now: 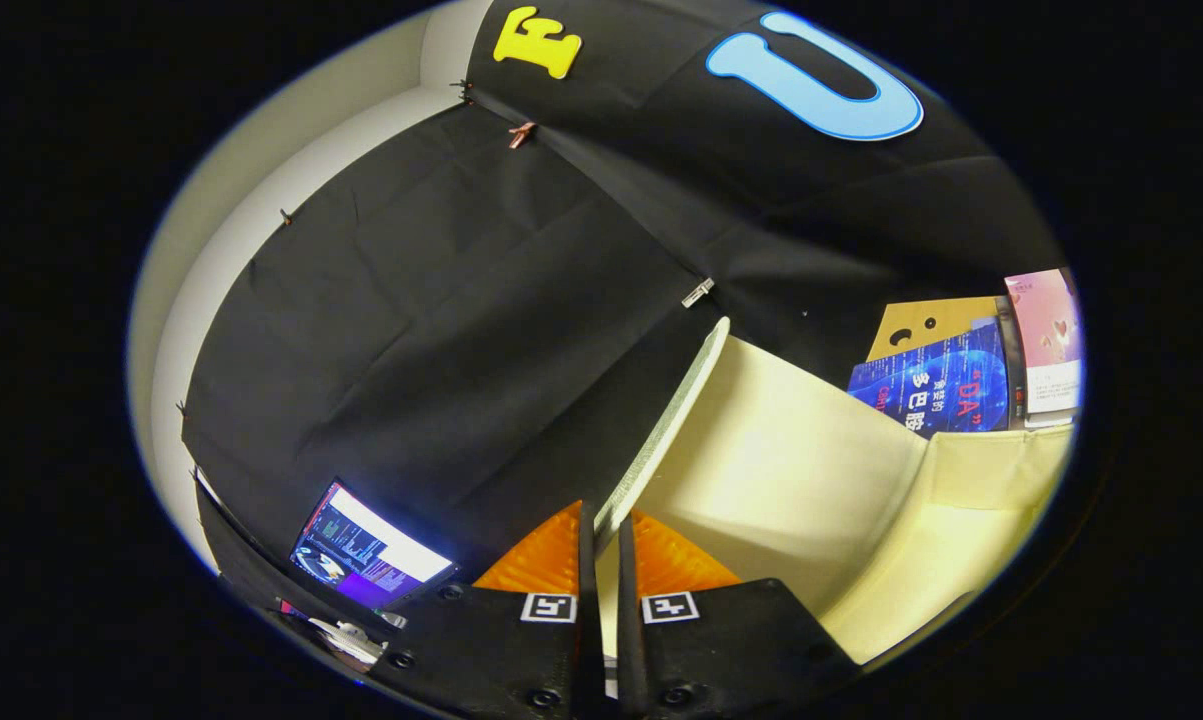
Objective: Open the storage box then place both shoes into the box .Put the left shoe in first, then the right shoe, with the right side of both shoes facing outward in a uniform manner.
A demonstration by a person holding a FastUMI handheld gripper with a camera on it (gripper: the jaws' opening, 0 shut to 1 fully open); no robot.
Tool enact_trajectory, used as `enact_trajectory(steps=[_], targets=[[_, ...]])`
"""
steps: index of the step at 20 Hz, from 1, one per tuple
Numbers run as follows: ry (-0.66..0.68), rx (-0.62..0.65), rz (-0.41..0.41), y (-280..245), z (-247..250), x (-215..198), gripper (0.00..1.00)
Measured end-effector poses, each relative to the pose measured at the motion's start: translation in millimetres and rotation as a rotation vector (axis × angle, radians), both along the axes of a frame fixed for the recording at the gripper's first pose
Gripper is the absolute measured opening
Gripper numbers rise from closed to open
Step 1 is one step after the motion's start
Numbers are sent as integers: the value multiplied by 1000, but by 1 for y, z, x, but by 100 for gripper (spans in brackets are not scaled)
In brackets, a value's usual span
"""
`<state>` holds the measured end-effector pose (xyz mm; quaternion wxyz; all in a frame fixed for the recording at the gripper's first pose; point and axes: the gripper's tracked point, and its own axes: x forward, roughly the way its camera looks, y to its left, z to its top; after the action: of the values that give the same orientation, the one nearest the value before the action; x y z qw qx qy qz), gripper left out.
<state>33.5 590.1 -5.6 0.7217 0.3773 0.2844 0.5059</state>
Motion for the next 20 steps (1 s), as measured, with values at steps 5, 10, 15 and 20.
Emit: enact_trajectory(steps=[5,10,15,20], targets=[[42,-68,-7,40,-26,1,9],[12,-98,1,48,-33,-4,14],[-70,-125,-6,34,-36,-5,66],[-169,-201,-38,-6,-44,-1,95]])
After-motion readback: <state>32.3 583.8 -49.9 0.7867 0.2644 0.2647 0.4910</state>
